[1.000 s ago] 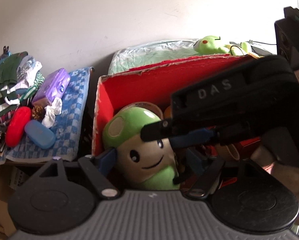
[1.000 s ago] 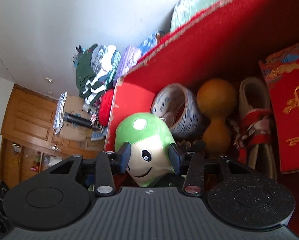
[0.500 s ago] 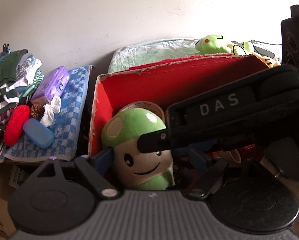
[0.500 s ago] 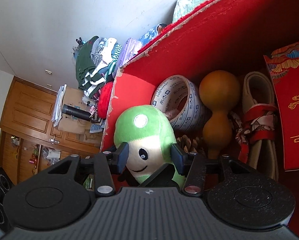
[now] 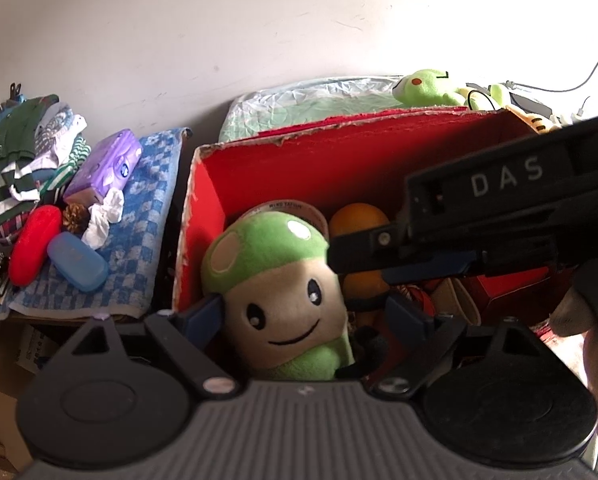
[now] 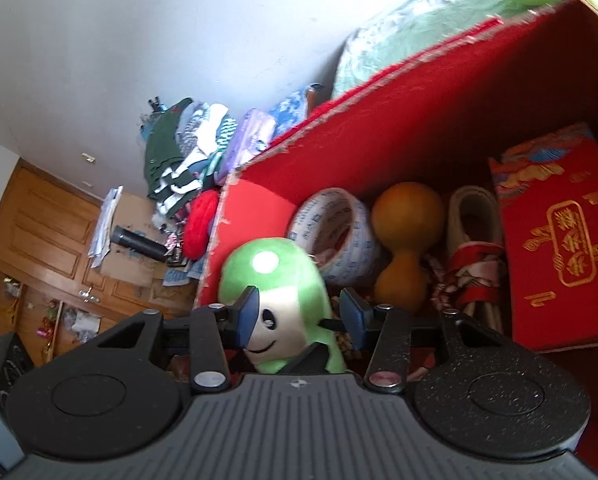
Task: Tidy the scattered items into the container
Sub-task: 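Lower the green plush doll into the red box and open the right gripper, then withdraw the right gripper from the box toward the white bunny plush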
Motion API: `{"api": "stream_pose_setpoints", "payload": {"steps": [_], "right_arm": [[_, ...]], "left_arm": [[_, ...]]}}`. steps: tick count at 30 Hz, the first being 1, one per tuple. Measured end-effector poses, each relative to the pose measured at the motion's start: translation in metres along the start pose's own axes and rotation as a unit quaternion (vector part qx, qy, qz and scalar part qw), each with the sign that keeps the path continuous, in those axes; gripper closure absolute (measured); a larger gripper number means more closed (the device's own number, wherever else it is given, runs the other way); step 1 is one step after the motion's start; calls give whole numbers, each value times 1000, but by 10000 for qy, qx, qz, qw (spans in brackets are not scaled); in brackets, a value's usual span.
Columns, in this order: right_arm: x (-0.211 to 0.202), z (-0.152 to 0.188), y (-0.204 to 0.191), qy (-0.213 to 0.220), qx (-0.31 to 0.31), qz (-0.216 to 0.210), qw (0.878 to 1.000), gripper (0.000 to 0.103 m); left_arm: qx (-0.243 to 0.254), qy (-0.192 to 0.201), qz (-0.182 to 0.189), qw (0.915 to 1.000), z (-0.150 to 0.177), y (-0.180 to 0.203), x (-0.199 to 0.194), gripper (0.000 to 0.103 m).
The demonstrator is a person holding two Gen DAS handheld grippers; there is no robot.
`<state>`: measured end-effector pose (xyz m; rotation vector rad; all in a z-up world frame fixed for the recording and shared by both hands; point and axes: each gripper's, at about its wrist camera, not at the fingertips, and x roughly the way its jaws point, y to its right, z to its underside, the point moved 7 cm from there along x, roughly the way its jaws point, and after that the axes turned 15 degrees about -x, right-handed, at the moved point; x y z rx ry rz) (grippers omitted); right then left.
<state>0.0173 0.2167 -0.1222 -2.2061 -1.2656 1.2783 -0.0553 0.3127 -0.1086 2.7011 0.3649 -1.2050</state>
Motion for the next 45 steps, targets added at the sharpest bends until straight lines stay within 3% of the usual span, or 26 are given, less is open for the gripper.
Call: {"api": "stream_pose_setpoints", "payload": {"steps": [11,19,26,29,38,41,45], "right_arm": [[-8,4,9,-21,-332,771,9965,56],[-17,10,12,-23,-265,832,9962,56],[-23,16,0,78,-410,819,9958,56],[-26,18,-3,103,-499,833,9952,56],[-59,14,-14,833,-1013,1121,9850,55],[-71,15,-10,1027,-1118,1251,9805,56],[-82,17,3,1085,-913,1041,9844,56]], "left_arm": [[-291,-50,-210,9993,-9,-7,-10,17],[-445,-194,-347,9982,-7,-7,-13,17],[-424,99,-385,9983,-7,-3,-30,12],[-552,20,-354,9978,-4,-3,-29,13],[-482,584,-26,9971,-11,17,-49,12],[-498,556,85,9972,-11,26,-46,12],[-583,558,52,9967,-9,36,-48,15]]}}
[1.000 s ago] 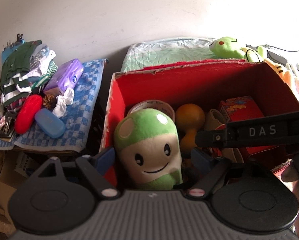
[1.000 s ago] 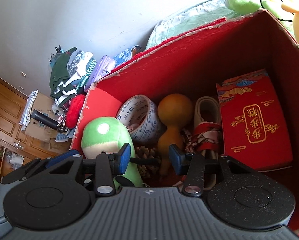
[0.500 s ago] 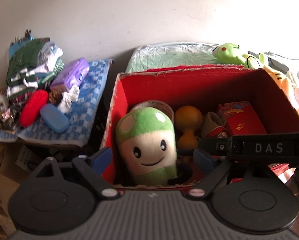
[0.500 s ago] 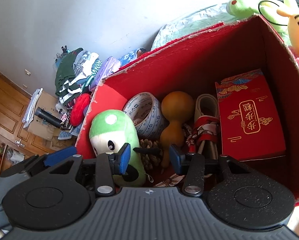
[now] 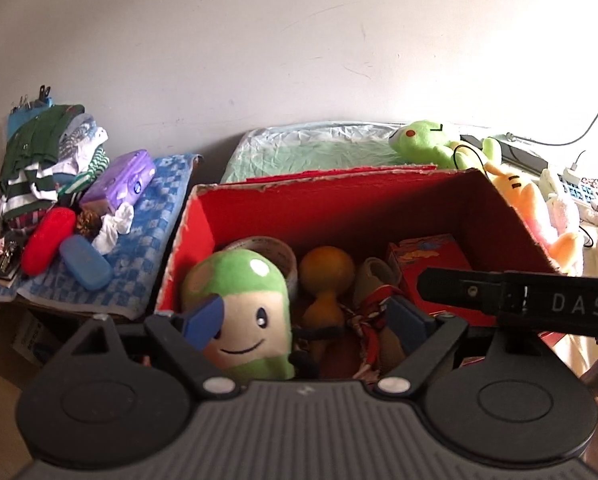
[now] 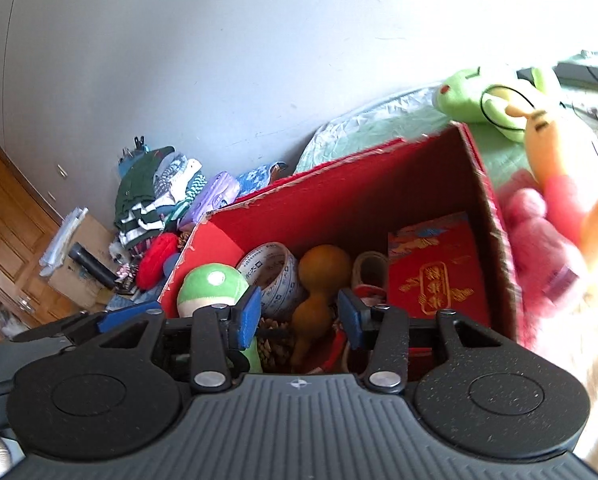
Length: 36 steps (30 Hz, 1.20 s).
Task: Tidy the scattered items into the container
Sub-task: 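Withdraw the right gripper from the box toward the white bunny plush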
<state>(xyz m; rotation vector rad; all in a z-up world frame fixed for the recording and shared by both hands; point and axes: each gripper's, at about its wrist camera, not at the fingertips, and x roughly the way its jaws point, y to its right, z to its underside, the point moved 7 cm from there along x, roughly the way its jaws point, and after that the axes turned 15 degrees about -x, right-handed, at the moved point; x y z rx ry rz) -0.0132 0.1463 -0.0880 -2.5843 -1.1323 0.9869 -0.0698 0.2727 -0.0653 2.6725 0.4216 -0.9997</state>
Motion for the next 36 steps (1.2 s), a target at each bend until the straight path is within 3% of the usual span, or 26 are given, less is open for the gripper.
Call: {"api": "stream_pose_setpoints", "payload": {"steps": [6,10,12,17,21,26,33,36], "right_arm": [[-29,-8,14,441,110,-370,9983,55],[-59,-11,47,719,338,-468,9957,54],[-78,-8,75,866,525,-272,9945,48],[-116,17,164,894,1350,519,9854,47],[-153,39,223,852,1847,1164,9722,47],[-184,54,277,821,2203,1591,9589,47],[-201,45,343,769,2504,1971,9447,47],[-196,36,368,613,2603,2090,9406,47]], "left_arm": [[-101,182,251,9995,-4,30,-17,18],[-173,200,542,9982,-7,65,-25,18],[-68,132,756,9970,-4,88,-27,17],[596,104,1248,9903,11,155,-35,16],[961,-254,1776,9791,30,214,-24,16],[1297,-737,2318,9613,52,286,2,16],[1288,-1378,2639,9459,70,365,41,17],[1040,-1671,2640,9442,72,386,60,19]]}}
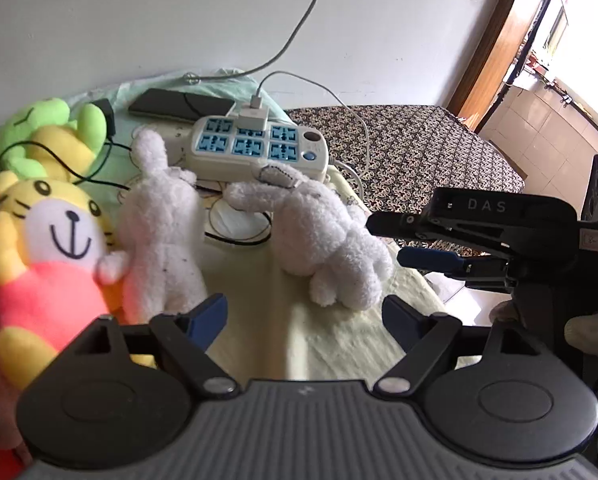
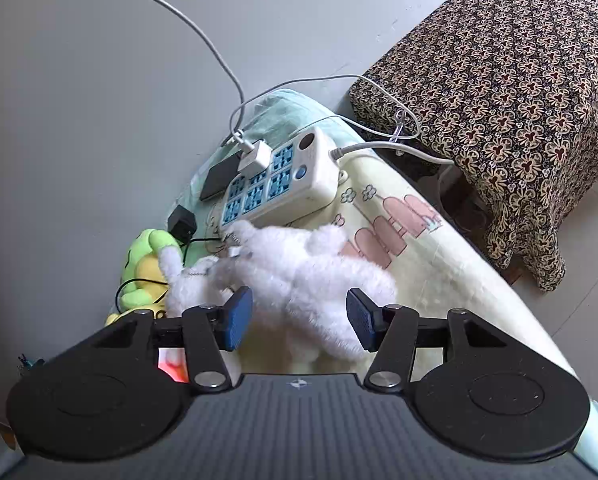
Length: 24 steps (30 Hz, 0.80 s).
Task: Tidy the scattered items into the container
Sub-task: 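Close the right gripper on the lying white bunny plush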
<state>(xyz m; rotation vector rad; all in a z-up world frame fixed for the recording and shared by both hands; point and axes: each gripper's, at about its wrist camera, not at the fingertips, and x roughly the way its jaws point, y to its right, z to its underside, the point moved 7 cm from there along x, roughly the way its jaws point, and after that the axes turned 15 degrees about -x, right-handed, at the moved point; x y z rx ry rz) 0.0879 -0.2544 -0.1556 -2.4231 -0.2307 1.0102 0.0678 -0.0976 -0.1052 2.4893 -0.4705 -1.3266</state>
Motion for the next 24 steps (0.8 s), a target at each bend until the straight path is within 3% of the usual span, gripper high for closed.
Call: {"api": "stream_pose_setpoints", "payload": {"steps": [5,10,15,20,24], "right_arm": [[27,-14,17,-169,202,62,9996,47],[43,-16,30,-83,549,-47,9984,47],[56,-8,26,-331,616,-514,9962,48],[49,-3,10,-549,242,-904,9941,59],[41,7,1,-695,88,-1202,9903,67]], "left_arm": [[-512,-73,-68,9986,-13,-1,22,24],[-573,-163,-194,9980,-9,-2,35,24],[-515,-124,-363,9979,-9,-6,43,24],[-560,-80,-509,9971,-14,-15,50,26],[-630,-151,-377,9972,-11,-14,53,26]]}}
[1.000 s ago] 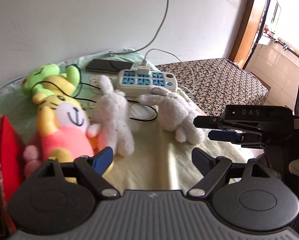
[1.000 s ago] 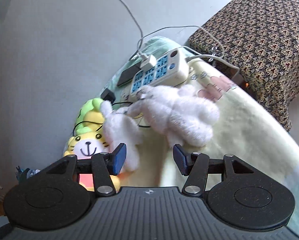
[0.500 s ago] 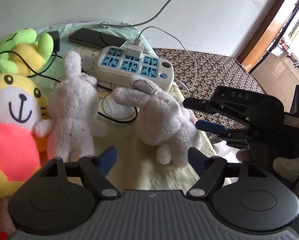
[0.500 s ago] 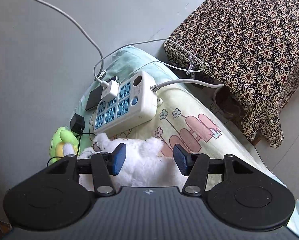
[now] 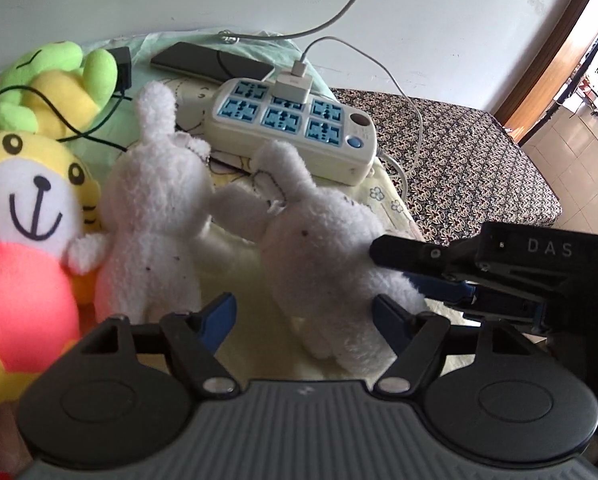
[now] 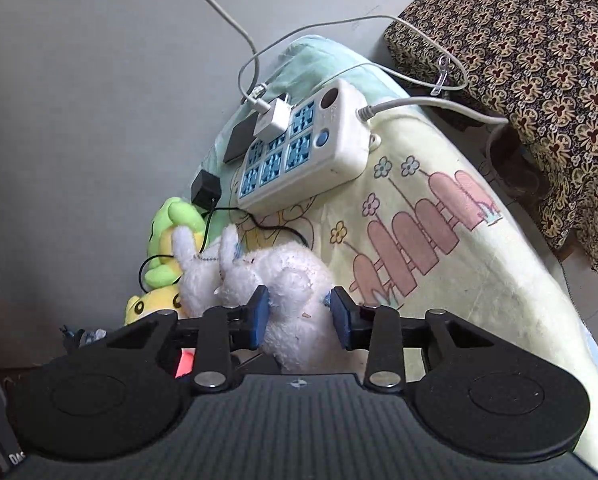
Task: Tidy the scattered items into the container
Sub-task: 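Close the right gripper on the lying white bunny plush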
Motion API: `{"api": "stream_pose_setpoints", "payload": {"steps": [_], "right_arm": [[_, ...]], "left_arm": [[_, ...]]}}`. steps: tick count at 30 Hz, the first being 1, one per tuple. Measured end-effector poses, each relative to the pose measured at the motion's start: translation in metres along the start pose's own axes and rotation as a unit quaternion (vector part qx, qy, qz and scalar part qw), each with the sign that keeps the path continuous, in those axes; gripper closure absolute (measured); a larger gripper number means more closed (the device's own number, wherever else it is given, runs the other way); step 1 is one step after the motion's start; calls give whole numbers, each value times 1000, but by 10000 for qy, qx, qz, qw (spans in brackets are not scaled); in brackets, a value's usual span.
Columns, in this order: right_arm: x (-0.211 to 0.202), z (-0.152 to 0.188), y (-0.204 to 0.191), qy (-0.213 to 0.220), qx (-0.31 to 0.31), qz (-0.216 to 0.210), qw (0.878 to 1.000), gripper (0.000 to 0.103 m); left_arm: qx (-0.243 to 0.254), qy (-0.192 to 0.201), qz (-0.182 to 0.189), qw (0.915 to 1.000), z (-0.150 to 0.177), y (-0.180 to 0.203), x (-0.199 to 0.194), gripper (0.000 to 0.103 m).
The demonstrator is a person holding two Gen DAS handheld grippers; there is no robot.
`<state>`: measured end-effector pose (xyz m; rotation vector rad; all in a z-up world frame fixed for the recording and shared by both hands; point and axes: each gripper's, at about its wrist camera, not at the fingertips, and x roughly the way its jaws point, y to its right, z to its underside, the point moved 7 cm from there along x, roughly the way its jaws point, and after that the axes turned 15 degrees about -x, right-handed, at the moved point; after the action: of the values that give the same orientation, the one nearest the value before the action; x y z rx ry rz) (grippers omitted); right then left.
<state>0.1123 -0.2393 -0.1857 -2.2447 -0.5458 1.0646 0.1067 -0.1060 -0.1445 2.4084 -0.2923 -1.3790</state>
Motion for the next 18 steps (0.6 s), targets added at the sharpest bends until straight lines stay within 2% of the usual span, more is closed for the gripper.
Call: {"api": "stream_pose_setpoints", "payload": {"steps": [4,7,9,11,13,14,16,18], "right_arm": [[0,12,-2,-165,127,-216,9995,67],[3,15,-6,-283,187,-416,9986,73],[2,15,-14,-299,13,-427,9986,74],[1,14,-18,-290,-191,-369,9987,74],[0,15,-14,-323,-78,-500,9982,74],[-1,15,-11,-328,9,-587,9977,73],[-6,11,-3,-44,204,-681,9975,73],[-13,2,10,438,140,-500,9977,69]], "left_arm": [[299,72,16,9995,11,10,-4,23],[441,96,-42,9990,14,15,-5,22],[499,135,-50,9987,16,17,-6,24],[569,99,19,9983,16,21,-7,36],[603,10,54,9982,18,23,-5,44],[627,31,-24,9980,19,21,-4,43],[570,-38,-12,9984,21,16,-1,41],[446,-84,-48,9990,21,12,4,35]]}}
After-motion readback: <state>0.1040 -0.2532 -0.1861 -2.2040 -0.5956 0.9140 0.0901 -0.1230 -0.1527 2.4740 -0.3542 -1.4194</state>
